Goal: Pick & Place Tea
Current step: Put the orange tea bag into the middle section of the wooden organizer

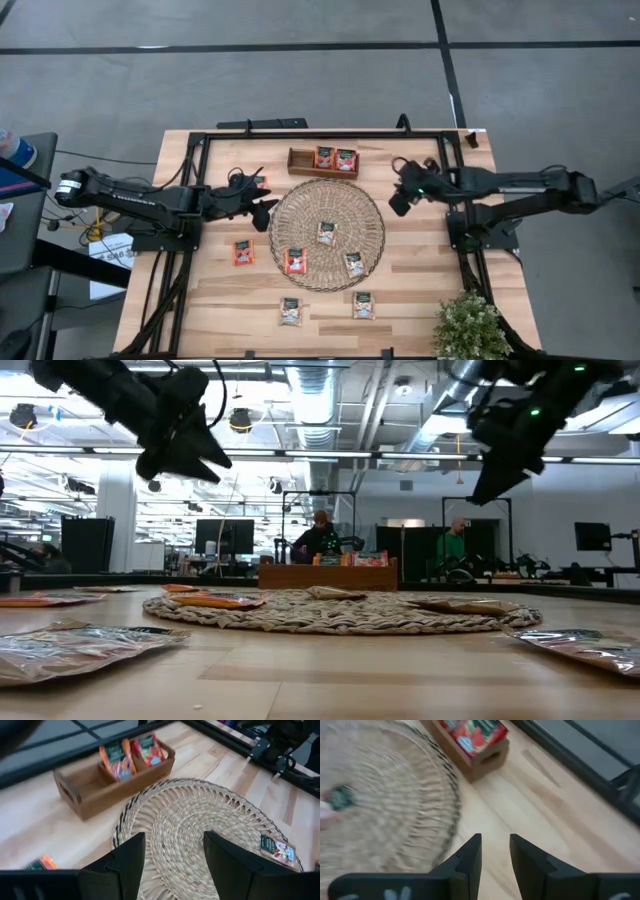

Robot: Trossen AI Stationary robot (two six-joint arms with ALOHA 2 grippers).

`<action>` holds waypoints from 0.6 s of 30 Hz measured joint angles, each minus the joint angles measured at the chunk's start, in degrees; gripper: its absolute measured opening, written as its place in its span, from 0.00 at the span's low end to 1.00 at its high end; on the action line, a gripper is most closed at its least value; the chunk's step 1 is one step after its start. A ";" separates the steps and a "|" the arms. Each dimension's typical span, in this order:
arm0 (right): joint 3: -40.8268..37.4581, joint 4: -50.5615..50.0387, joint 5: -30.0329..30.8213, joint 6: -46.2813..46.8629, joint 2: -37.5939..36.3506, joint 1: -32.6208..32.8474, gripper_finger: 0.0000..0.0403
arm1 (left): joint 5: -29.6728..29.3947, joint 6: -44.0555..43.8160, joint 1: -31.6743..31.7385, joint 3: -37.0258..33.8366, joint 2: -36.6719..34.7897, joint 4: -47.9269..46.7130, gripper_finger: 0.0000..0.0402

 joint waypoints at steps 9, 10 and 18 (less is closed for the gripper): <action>-11.21 11.23 1.63 10.09 -13.66 4.61 0.23 | -4.50 9.58 5.61 15.68 3.10 -19.72 0.48; -12.22 12.36 1.67 10.26 -14.73 4.87 0.23 | -3.83 10.78 7.05 16.87 3.96 -21.32 0.48; -19.01 20.52 1.91 14.04 -22.13 7.51 0.23 | 14.85 19.32 21.22 20.20 13.94 -29.70 0.48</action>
